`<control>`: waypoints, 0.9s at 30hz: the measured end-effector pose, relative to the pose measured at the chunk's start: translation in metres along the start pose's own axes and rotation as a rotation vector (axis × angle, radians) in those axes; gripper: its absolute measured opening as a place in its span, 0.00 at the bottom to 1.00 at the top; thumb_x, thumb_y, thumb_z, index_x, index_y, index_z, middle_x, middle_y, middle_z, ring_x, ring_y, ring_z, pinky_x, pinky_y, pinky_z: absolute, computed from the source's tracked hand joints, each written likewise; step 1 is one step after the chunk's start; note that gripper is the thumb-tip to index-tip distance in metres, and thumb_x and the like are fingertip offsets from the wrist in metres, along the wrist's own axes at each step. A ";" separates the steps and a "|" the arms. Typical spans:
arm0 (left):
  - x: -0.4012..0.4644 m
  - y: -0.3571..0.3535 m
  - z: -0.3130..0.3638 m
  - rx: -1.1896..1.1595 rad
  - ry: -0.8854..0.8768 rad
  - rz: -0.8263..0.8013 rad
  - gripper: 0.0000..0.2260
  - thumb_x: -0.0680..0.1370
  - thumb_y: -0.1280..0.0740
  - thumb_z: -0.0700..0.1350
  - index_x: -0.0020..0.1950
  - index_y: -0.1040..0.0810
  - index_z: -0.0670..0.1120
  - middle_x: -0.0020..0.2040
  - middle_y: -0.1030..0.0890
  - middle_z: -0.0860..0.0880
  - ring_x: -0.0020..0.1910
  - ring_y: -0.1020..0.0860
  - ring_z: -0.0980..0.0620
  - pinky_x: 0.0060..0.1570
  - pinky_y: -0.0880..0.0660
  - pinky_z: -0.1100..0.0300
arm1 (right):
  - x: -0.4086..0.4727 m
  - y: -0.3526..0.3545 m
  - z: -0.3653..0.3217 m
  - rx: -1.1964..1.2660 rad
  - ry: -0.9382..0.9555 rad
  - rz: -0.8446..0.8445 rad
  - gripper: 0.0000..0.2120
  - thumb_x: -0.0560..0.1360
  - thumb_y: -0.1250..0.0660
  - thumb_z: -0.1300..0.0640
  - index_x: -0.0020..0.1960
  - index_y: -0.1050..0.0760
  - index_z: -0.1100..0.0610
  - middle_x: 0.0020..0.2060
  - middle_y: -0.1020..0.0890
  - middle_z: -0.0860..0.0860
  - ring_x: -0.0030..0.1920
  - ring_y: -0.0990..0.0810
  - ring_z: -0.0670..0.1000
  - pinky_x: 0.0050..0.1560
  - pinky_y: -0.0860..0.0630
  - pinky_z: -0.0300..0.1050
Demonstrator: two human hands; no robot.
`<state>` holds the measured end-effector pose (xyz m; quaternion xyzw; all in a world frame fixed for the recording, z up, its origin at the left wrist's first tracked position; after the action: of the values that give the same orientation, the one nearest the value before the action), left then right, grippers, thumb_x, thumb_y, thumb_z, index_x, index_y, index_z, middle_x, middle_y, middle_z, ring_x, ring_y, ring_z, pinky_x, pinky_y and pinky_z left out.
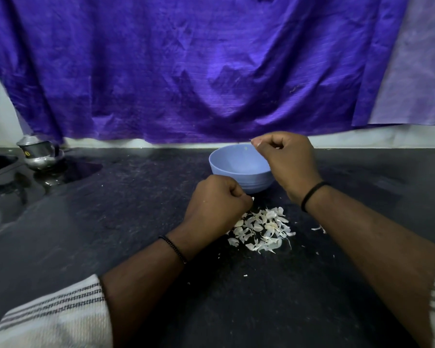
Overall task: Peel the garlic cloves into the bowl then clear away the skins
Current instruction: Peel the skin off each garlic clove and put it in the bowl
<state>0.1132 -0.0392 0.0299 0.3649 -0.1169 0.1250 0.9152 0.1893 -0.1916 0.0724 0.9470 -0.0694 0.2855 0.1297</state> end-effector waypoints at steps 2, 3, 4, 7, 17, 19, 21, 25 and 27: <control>0.001 0.000 -0.001 -0.015 0.006 -0.005 0.08 0.72 0.29 0.42 0.32 0.19 0.46 0.27 0.20 0.55 0.27 0.23 0.61 0.33 0.25 0.64 | 0.001 0.004 0.000 0.000 -0.012 0.005 0.05 0.76 0.29 0.57 0.45 0.15 0.54 0.42 0.14 0.44 0.47 0.17 0.42 0.54 0.21 0.44; 0.001 0.000 -0.002 -0.015 0.005 -0.004 0.08 0.72 0.29 0.42 0.32 0.18 0.46 0.27 0.20 0.55 0.27 0.23 0.61 0.32 0.26 0.64 | 0.001 0.006 0.000 0.005 -0.021 0.004 0.05 0.76 0.30 0.57 0.46 0.15 0.54 0.42 0.14 0.44 0.47 0.17 0.42 0.55 0.21 0.44; 0.001 0.001 -0.002 -0.011 0.003 -0.001 0.08 0.72 0.29 0.42 0.33 0.18 0.45 0.28 0.19 0.54 0.27 0.23 0.61 0.31 0.26 0.65 | 0.000 0.008 0.000 0.012 -0.027 0.001 0.05 0.77 0.30 0.57 0.46 0.15 0.54 0.42 0.14 0.43 0.48 0.18 0.42 0.55 0.21 0.44; 0.001 0.002 -0.003 -0.015 0.004 -0.002 0.08 0.73 0.28 0.42 0.33 0.18 0.45 0.28 0.19 0.52 0.26 0.23 0.60 0.30 0.26 0.65 | -0.005 0.017 -0.003 0.030 -0.017 0.002 0.05 0.76 0.29 0.58 0.43 0.16 0.52 0.41 0.15 0.44 0.46 0.18 0.42 0.53 0.21 0.41; 0.006 0.002 -0.006 0.058 0.021 -0.073 0.11 0.72 0.24 0.49 0.34 0.19 0.46 0.30 0.18 0.51 0.30 0.20 0.56 0.37 0.20 0.58 | -0.063 0.025 -0.010 -0.168 -0.018 -0.176 0.15 0.78 0.32 0.48 0.36 0.20 0.54 0.31 0.18 0.48 0.30 0.23 0.44 0.36 0.26 0.41; 0.007 0.001 -0.007 0.084 0.035 -0.093 0.13 0.73 0.26 0.50 0.34 0.19 0.44 0.30 0.18 0.50 0.31 0.20 0.53 0.38 0.21 0.56 | -0.076 0.019 -0.014 -0.269 0.010 -0.271 0.16 0.80 0.35 0.47 0.36 0.19 0.53 0.32 0.17 0.45 0.32 0.22 0.43 0.36 0.26 0.40; 0.008 0.003 -0.008 0.114 0.036 -0.089 0.14 0.74 0.27 0.49 0.31 0.22 0.44 0.28 0.20 0.51 0.30 0.22 0.53 0.36 0.24 0.57 | -0.083 0.011 -0.011 -0.380 0.048 -0.342 0.10 0.78 0.31 0.50 0.39 0.18 0.52 0.34 0.17 0.45 0.35 0.21 0.44 0.39 0.23 0.44; 0.012 0.007 -0.008 0.156 0.019 -0.077 0.12 0.71 0.26 0.47 0.30 0.24 0.47 0.30 0.20 0.53 0.32 0.23 0.56 0.36 0.27 0.60 | -0.088 0.004 -0.007 -0.411 0.069 -0.385 0.04 0.71 0.24 0.55 0.40 0.18 0.48 0.34 0.18 0.42 0.37 0.20 0.41 0.43 0.21 0.43; 0.013 0.007 -0.007 0.178 -0.006 -0.071 0.09 0.70 0.25 0.47 0.33 0.23 0.50 0.32 0.20 0.54 0.35 0.23 0.57 0.36 0.28 0.60 | -0.090 0.000 -0.010 -0.444 0.107 -0.407 0.02 0.70 0.24 0.53 0.40 0.17 0.48 0.34 0.18 0.42 0.37 0.21 0.40 0.43 0.23 0.42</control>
<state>0.1237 -0.0276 0.0332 0.4492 -0.0952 0.1013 0.8826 0.1094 -0.1831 0.0302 0.8736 0.0679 0.2810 0.3915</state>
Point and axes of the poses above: each hand's wrist, its own x-axis towards the middle knuckle, its own y-axis out of the back of the hand, z = x × y, the point moved 9 cm from there along x, towards the middle knuckle
